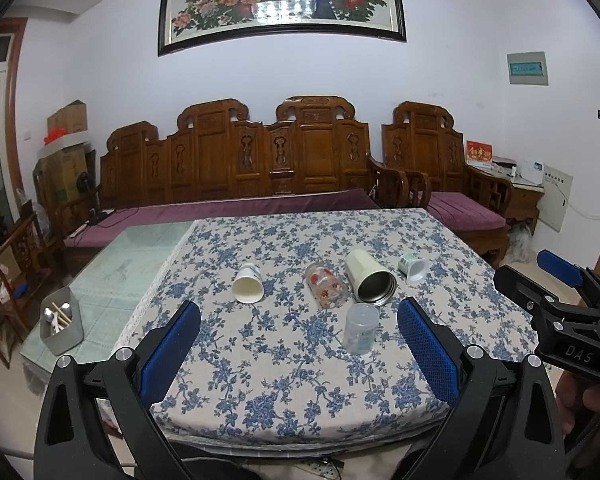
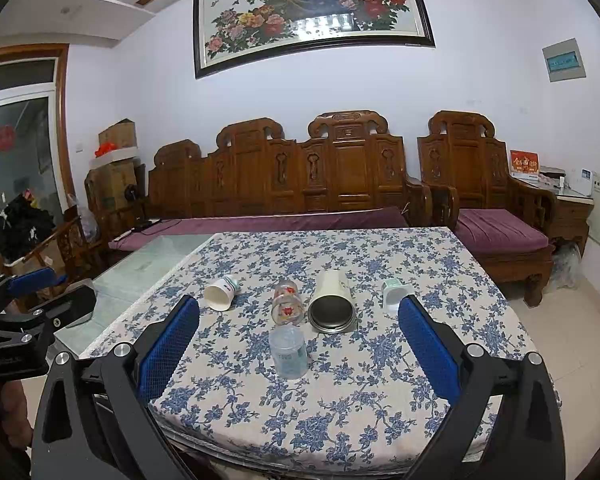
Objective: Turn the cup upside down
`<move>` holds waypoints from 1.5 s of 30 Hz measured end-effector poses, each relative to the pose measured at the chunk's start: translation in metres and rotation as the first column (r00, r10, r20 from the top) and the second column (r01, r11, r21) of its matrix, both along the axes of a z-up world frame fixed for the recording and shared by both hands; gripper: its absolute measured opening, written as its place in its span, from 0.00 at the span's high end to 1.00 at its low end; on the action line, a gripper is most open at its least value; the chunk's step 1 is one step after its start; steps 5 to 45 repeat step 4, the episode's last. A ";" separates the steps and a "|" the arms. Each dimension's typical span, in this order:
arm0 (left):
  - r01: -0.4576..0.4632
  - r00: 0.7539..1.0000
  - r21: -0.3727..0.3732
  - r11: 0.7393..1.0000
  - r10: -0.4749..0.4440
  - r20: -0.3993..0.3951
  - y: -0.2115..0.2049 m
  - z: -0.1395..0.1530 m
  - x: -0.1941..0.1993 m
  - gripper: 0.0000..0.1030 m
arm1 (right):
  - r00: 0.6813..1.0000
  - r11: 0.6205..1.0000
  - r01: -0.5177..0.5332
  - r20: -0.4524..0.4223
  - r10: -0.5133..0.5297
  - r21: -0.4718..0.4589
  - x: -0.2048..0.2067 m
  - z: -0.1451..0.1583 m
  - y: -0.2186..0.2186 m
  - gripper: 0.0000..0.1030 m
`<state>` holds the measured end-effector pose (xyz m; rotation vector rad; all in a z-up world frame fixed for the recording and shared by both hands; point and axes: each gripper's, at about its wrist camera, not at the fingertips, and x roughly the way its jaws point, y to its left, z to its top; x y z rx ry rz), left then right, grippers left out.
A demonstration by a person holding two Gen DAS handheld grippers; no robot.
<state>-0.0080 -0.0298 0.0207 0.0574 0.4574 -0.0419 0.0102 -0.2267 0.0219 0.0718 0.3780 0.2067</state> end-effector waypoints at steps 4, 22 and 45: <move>-0.003 1.000 0.002 1.000 0.003 0.002 0.000 0.000 -0.001 0.08 | 1.000 1.000 0.001 0.001 -0.001 0.001 0.000 0.000 0.000 0.03; -0.003 1.000 0.002 1.000 0.003 0.002 0.000 0.000 -0.001 0.08 | 1.000 1.000 0.001 0.001 -0.001 0.001 0.000 0.000 0.000 0.03; -0.003 1.000 0.002 1.000 0.003 0.002 0.000 0.000 -0.001 0.08 | 1.000 1.000 0.001 0.001 -0.001 0.001 0.000 0.000 0.000 0.03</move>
